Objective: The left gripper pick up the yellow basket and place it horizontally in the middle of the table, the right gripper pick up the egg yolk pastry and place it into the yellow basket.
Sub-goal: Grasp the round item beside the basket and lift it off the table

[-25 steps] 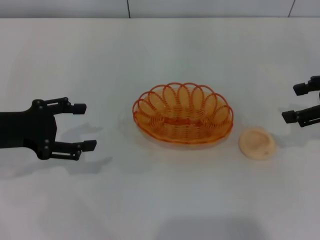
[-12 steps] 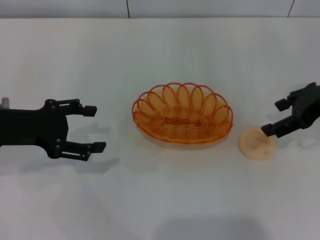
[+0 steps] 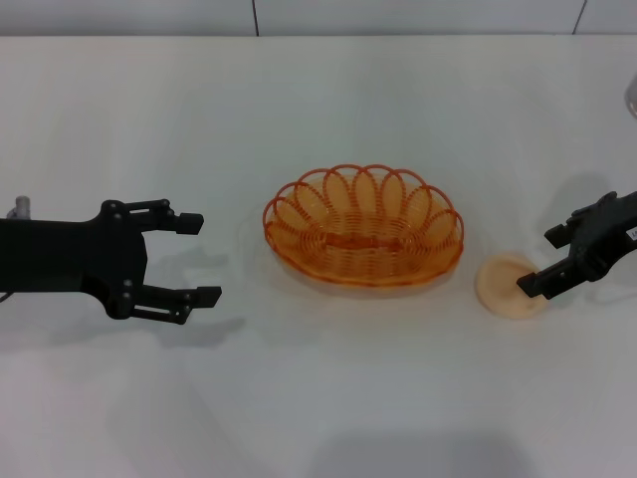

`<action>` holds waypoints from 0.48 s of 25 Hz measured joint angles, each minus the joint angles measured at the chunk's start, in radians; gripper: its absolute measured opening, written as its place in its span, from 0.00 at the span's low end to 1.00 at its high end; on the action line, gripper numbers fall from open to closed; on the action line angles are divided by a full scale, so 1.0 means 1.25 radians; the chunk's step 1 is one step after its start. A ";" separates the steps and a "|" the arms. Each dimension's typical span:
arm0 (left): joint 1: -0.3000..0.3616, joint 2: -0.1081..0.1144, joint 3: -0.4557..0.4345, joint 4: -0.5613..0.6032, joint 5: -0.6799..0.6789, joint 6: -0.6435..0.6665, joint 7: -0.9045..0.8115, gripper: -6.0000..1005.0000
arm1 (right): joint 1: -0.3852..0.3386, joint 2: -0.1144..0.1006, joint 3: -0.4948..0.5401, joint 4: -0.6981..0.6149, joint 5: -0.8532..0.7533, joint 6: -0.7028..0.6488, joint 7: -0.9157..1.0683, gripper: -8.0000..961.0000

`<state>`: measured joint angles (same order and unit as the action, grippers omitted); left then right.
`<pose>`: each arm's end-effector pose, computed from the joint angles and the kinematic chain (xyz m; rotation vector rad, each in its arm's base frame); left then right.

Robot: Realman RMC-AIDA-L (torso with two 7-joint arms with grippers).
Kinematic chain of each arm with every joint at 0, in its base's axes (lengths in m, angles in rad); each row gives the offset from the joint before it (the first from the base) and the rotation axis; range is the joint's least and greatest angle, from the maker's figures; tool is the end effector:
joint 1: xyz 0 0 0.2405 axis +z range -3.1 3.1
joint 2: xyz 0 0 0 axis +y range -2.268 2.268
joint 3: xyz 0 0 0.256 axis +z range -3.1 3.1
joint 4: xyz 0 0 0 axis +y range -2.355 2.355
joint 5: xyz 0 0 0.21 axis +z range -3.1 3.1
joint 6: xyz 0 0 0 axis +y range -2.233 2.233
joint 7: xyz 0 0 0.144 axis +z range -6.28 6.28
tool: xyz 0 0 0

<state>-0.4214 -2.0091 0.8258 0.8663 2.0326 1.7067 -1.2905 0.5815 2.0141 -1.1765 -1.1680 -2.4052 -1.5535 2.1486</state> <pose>-0.2777 0.3031 0.0377 -2.8970 -0.2925 -0.4500 0.2210 0.3595 0.0256 -2.7761 0.7855 -0.2956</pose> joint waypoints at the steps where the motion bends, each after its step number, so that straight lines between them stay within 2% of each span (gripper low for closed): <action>1: 0.001 0.000 0.000 0.002 0.000 0.000 0.000 0.89 | -0.001 0.000 0.000 0.001 -0.001 0.003 0.000 0.91; 9: 0.002 -0.002 -0.002 0.004 0.000 -0.001 0.000 0.89 | -0.004 0.000 -0.001 0.022 0.004 0.014 -0.004 0.82; 12: 0.002 -0.002 -0.003 0.005 0.000 -0.001 0.000 0.89 | -0.005 0.000 -0.001 0.023 0.009 0.019 -0.009 0.69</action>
<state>-0.4188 -2.0111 0.8216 0.8723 2.0326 1.7052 -1.2906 0.5751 2.0140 -1.1781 -1.1398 -2.3939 -1.5295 2.1373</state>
